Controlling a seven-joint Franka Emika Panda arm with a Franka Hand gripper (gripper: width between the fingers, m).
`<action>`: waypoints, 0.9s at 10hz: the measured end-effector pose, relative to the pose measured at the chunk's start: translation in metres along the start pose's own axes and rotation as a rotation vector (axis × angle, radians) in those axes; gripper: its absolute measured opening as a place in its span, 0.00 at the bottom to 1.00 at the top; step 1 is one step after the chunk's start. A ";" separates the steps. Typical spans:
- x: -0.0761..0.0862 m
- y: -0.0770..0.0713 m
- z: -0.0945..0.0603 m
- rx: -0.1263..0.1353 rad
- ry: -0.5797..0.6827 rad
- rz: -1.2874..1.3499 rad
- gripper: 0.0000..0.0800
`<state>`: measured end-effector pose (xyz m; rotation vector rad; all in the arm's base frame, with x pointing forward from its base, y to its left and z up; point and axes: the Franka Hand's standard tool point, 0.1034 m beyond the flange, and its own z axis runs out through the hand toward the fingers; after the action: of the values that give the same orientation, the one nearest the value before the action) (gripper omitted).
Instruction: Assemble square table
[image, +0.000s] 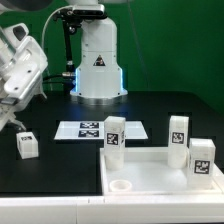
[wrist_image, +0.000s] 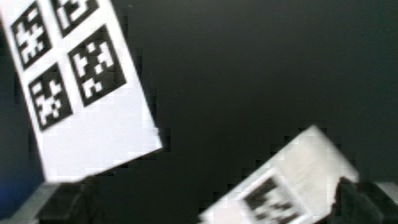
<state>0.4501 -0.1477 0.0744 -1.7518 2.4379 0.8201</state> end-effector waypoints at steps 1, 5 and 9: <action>-0.017 0.001 0.002 -0.018 -0.009 -0.152 0.81; -0.032 0.007 0.007 -0.060 -0.025 -0.436 0.81; -0.051 -0.002 0.003 -0.153 0.009 -1.041 0.81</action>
Offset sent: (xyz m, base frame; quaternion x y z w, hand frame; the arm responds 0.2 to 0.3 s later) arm 0.0000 0.0000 0.0000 0.0000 0.0000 -0.1938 0.9810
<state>0.4694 -0.1024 0.0871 -2.5969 1.1200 0.8141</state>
